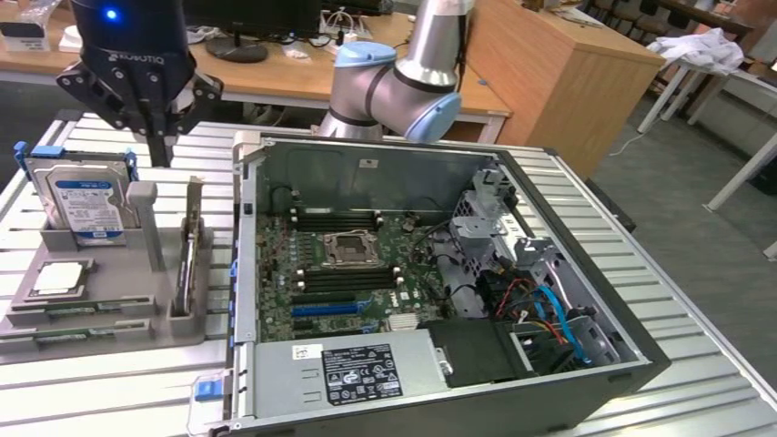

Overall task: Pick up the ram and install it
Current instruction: 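Reach for the ram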

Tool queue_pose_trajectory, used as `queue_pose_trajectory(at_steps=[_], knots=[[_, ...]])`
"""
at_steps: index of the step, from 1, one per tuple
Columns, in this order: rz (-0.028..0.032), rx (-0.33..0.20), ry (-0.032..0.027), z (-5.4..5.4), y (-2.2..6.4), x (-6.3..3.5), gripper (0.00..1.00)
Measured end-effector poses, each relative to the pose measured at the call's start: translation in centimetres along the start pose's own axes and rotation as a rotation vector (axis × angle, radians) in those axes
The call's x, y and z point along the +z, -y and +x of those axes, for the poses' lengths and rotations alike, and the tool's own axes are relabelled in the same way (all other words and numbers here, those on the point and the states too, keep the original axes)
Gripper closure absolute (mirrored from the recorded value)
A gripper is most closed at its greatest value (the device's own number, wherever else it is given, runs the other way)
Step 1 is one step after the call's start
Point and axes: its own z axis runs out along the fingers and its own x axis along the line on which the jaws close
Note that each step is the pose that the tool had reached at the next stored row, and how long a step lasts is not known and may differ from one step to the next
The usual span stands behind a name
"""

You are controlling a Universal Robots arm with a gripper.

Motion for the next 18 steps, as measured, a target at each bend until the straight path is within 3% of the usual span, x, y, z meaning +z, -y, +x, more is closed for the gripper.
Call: queue_pose_trajectory(at_steps=[18], knots=[[0.0,0.0,0.0,1.8,0.13,-0.05,0.89]])
